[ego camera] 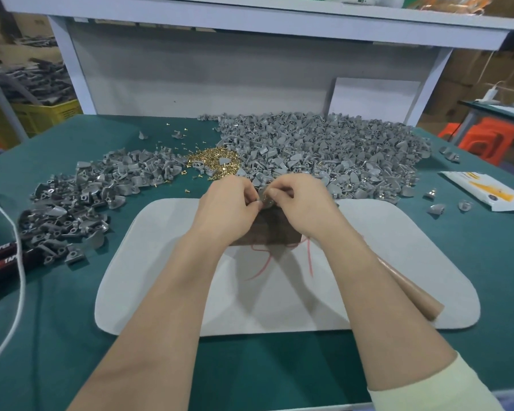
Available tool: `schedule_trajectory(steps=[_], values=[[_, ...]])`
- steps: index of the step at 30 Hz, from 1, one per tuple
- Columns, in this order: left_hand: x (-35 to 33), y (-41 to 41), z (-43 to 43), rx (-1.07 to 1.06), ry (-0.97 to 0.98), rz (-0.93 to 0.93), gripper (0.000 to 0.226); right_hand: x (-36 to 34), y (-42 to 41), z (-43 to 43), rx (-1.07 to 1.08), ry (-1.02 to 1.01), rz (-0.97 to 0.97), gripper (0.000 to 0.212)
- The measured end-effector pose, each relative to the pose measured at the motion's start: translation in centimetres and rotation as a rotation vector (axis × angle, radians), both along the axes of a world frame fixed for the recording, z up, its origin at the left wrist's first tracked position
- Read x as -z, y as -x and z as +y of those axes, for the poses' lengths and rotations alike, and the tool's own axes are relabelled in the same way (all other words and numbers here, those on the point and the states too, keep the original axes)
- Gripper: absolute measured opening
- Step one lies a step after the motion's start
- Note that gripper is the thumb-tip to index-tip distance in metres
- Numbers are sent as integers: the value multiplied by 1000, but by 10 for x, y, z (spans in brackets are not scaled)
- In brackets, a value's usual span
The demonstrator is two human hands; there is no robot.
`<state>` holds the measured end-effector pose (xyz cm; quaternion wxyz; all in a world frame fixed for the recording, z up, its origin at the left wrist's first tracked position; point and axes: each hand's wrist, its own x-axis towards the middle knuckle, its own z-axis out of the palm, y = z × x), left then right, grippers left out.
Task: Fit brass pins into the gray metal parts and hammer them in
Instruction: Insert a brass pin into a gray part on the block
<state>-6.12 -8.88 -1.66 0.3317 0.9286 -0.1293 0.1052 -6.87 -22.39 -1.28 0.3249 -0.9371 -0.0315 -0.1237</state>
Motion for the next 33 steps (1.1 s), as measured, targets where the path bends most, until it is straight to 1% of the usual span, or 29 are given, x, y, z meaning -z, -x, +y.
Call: schedule_trajectory(steps=[2, 4, 8, 15, 20, 25, 30, 31, 33], values=[[0, -1, 0, -2, -4, -4, 12, -2, -1, -2, -24, -69, -6, 20], [0, -1, 0, -2, -6, -1, 12, -2, -1, -2, -45, -89, -23, 19], [1, -1, 1, 4, -5, 1, 10, 0, 2, -2, -75, 30, -67, 13], [1, -1, 1, 4, 4, 13, 10, -2, 1, 2, -63, 211, -113, 11], [0, 0, 0, 1, -4, 9, 8, -4, 3, 5, -40, 265, -106, 11], [-1, 1, -1, -1, -15, -7, 13, -7, 2, 8, -18, 309, -66, 10], [-1, 1, 0, -7, -4, 2, 8, -6, 2, 6, -18, 241, -40, 10], [0, 1, 0, -8, -5, 5, 6, -5, 3, 5, -33, 211, -31, 13], [0, 1, 1, -9, -3, 8, 6, -10, 6, -1, -17, 72, -39, 19]])
